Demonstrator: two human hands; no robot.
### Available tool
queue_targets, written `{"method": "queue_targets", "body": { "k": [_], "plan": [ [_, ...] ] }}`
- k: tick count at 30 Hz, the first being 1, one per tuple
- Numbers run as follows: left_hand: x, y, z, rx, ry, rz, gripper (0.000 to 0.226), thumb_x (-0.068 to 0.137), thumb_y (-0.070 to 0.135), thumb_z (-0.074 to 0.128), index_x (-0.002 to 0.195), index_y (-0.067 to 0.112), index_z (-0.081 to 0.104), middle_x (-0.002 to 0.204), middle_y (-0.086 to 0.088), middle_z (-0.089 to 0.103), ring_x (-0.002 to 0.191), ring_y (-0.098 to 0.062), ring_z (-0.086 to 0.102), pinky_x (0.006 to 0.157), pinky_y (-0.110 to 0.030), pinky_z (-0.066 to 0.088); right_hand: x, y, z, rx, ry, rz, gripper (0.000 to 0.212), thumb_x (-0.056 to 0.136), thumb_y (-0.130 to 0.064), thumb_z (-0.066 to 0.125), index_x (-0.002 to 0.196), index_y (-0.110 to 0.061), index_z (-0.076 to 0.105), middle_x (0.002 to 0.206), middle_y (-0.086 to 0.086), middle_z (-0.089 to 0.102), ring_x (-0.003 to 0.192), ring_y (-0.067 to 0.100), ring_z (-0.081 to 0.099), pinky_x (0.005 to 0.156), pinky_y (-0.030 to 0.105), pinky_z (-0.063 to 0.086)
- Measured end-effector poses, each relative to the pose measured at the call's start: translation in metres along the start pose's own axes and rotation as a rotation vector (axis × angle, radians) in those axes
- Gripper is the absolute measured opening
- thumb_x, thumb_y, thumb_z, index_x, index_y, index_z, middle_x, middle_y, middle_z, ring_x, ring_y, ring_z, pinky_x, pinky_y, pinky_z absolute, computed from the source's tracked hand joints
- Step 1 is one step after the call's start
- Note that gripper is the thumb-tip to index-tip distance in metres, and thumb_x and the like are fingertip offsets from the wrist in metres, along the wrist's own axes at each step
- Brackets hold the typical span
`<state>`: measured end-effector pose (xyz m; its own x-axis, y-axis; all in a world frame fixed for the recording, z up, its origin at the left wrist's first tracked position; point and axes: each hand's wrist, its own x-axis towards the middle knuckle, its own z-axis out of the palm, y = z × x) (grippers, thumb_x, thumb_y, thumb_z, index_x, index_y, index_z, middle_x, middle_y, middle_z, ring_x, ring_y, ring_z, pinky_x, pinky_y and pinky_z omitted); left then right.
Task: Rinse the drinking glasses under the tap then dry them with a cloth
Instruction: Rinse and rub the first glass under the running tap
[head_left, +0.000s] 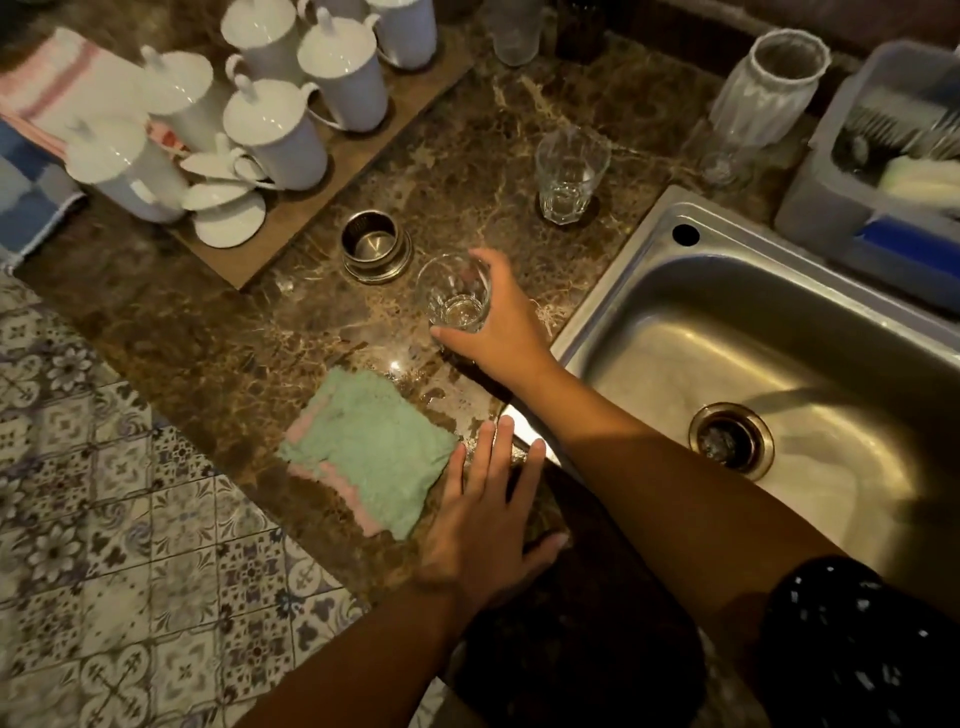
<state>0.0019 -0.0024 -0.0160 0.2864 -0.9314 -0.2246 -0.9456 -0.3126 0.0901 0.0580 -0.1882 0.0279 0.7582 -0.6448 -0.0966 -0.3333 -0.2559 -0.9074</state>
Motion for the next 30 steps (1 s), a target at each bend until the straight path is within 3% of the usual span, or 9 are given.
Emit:
{"method": "queue_targets", "body": {
  "k": [3,7,10,13,17,21,23,26,30],
  "plan": [
    [0.001,0.0,-0.003,-0.013,0.007,-0.012,0.091,0.09,0.074,0.035,0.159,0.017,0.02,0.165,-0.026,0.013,0.153,-0.041,0.016,0.119,-0.06,0.021,-0.008,-0.001,-0.003,0.029,0.026,-0.003,0.088,0.069,-0.031,0.088,0.14,-0.026,0.035,0.137,0.003,0.056,0.122,0.02,0.055,0.101,0.042,0.048],
    [-0.002,0.001,-0.008,-0.045,-0.002,-0.014,0.087,0.091,0.071,0.036,0.157,0.015,0.029,0.165,-0.027,0.015,0.153,-0.042,0.016,0.119,-0.062,0.022,-0.04,-0.01,-0.023,0.094,0.08,0.022,0.085,0.069,-0.025,0.089,0.137,-0.025,0.039,0.133,-0.005,0.056,0.121,0.007,0.051,0.102,0.025,0.043],
    [-0.003,0.001,-0.007,-0.065,-0.009,-0.02,0.085,0.09,0.07,0.039,0.154,0.013,0.038,0.164,-0.028,0.019,0.153,-0.042,0.018,0.118,-0.063,0.024,-0.076,-0.02,-0.043,0.112,0.119,0.068,0.083,0.068,-0.02,0.088,0.135,-0.028,0.04,0.129,-0.01,0.055,0.12,0.01,0.054,0.105,0.037,0.048],
    [-0.001,0.001,-0.009,-0.052,-0.037,-0.026,0.088,0.093,0.073,0.026,0.159,0.015,0.021,0.167,-0.024,0.001,0.155,-0.039,0.003,0.122,-0.062,0.013,-0.116,-0.031,-0.065,0.096,0.164,0.088,0.081,0.069,-0.021,0.087,0.134,-0.031,0.04,0.125,-0.017,0.054,0.118,0.009,0.056,0.101,0.039,0.05],
    [-0.004,-0.002,-0.011,-0.08,-0.109,-0.028,0.092,0.092,0.076,0.006,0.161,0.015,0.01,0.167,-0.024,0.003,0.154,-0.042,0.008,0.121,-0.063,0.014,-0.167,-0.041,-0.094,0.105,0.25,0.121,0.078,0.069,-0.015,0.088,0.128,-0.036,0.041,0.117,-0.027,0.053,0.108,-0.013,0.054,0.092,0.015,0.045],
    [-0.001,0.006,-0.035,-0.1,-0.171,-0.034,0.089,0.096,0.068,0.031,0.161,0.015,0.003,0.167,-0.024,-0.005,0.154,-0.043,0.0,0.122,-0.06,0.008,-0.215,-0.043,-0.121,0.148,0.329,0.165,0.079,0.071,-0.011,0.087,0.13,-0.034,0.04,0.12,-0.017,0.052,0.108,-0.006,0.053,0.091,0.013,0.043],
    [0.006,0.015,-0.053,-0.225,-0.179,-0.103,0.086,0.097,0.055,0.048,0.16,0.015,0.006,0.167,-0.021,0.0,0.153,-0.041,0.009,0.123,-0.055,0.017,-0.235,-0.041,-0.133,0.168,0.353,0.166,0.079,0.071,-0.01,0.087,0.131,-0.032,0.041,0.126,-0.009,0.053,0.113,0.005,0.055,0.098,0.021,0.046],
    [0.019,0.041,-0.083,-0.637,-0.02,-0.185,0.085,0.096,0.039,0.061,0.159,0.011,0.012,0.163,-0.018,0.015,0.144,-0.038,0.035,0.116,-0.049,0.037,-0.26,-0.035,-0.15,0.192,0.371,0.161,0.081,0.069,-0.013,0.089,0.133,-0.032,0.042,0.13,-0.003,0.055,0.121,0.015,0.056,0.103,0.033,0.048],
    [0.03,0.1,-0.122,-1.33,-0.138,-0.279,0.078,0.095,0.057,0.054,0.157,0.023,0.022,0.152,-0.013,0.044,0.125,-0.034,0.057,0.101,-0.057,0.051,-0.283,-0.026,-0.178,0.191,0.359,0.152,0.08,0.067,-0.009,0.089,0.129,-0.033,0.044,0.127,-0.001,0.059,0.116,0.013,0.06,0.097,0.026,0.051]
  ]
}}
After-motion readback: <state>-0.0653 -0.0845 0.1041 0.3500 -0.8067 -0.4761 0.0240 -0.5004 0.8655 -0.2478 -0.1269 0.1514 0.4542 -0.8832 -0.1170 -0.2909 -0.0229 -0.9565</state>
